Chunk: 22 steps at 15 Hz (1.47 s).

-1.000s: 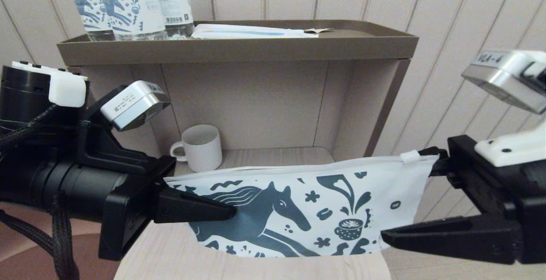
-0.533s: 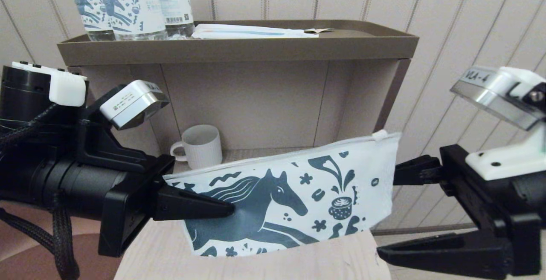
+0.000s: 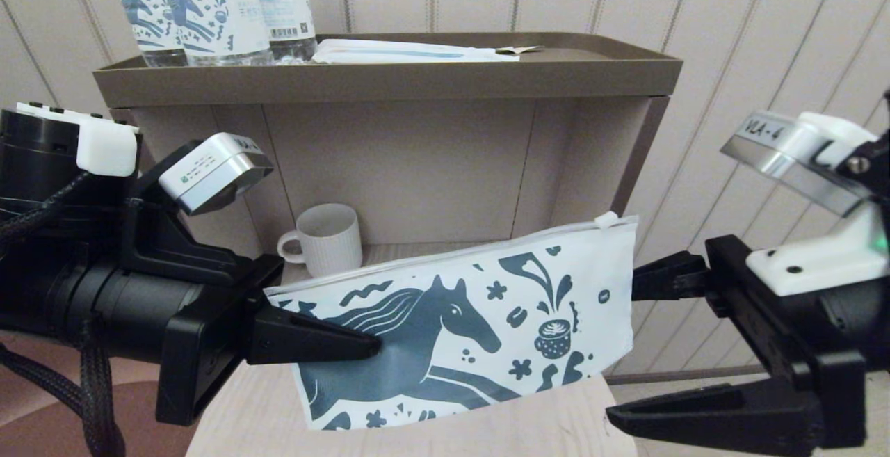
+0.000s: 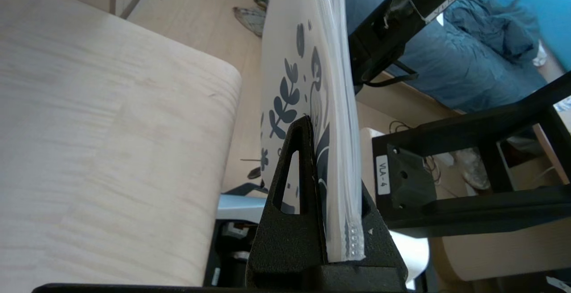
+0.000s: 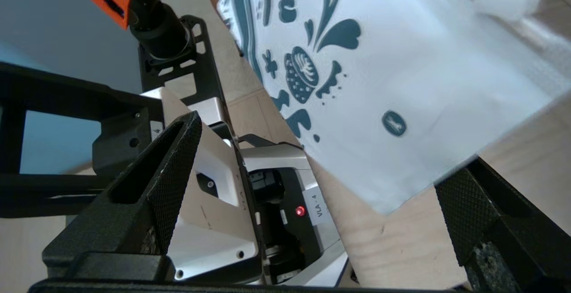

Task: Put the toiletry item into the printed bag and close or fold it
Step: Hand it to the other hand

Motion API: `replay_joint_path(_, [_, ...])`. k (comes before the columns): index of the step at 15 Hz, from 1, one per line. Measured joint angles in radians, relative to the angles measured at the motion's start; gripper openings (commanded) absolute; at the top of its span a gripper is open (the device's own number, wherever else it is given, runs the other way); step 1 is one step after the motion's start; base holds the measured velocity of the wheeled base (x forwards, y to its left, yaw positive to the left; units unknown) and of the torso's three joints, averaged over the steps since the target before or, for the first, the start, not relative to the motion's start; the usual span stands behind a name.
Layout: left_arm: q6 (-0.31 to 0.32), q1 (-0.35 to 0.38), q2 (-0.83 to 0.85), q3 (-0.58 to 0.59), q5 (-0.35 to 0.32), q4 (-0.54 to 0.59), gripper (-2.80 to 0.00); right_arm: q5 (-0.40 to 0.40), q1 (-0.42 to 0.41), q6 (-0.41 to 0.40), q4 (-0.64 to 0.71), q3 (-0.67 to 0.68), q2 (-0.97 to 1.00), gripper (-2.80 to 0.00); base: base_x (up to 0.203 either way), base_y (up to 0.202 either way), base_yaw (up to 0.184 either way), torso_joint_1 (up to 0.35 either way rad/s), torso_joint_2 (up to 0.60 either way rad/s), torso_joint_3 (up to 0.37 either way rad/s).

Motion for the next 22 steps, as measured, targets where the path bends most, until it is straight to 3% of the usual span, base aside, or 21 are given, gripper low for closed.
replay_joint_path(6, [0.057, -0.001, 0.002, 0.029, -0.007, -0.012, -2.8, 0.007, 0.041, -0.007, 0.002, 0.012, -0.023, 0.0, 0.0, 0.0, 0.0, 0.0, 0.0, 0.0])
replay_joint_path(10, [0.064, -0.001, -0.014, 0.039, -0.084, -0.013, -2.8, 0.007, 0.061, -0.007, 0.001, 0.024, -0.039, 0.0, 0.0, 0.0, 0.0, 0.0, 0.0, 0.0])
replay_joint_path(15, [0.07, -0.001, -0.024, 0.048, -0.087, -0.014, -2.8, 0.011, 0.066, -0.002, -0.003, 0.021, -0.026, 0.0, 0.0, 0.0, 0.0, 0.0, 0.0, 0.0])
replay_joint_path(19, [0.116, -0.001, -0.005, 0.066, -0.084, -0.028, -2.8, 0.008, 0.086, 0.007, -0.023, 0.019, -0.02, 0.0, 0.0, 0.0, 0.0, 0.0, 0.0, 0.0])
replay_joint_path(20, [0.121, -0.001, 0.001, 0.07, -0.083, -0.031, -2.8, 0.007, 0.089, 0.011, -0.023, 0.02, -0.021, -2.8, 0.0, 0.0, 0.0, 0.0, 0.0, 0.0])
replay_joint_path(22, [0.147, -0.002, 0.011, 0.076, -0.082, -0.032, -2.8, 0.005, 0.101, 0.012, -0.023, 0.023, -0.025, -2.8, 0.0, 0.0, 0.0, 0.0, 0.0, 0.0])
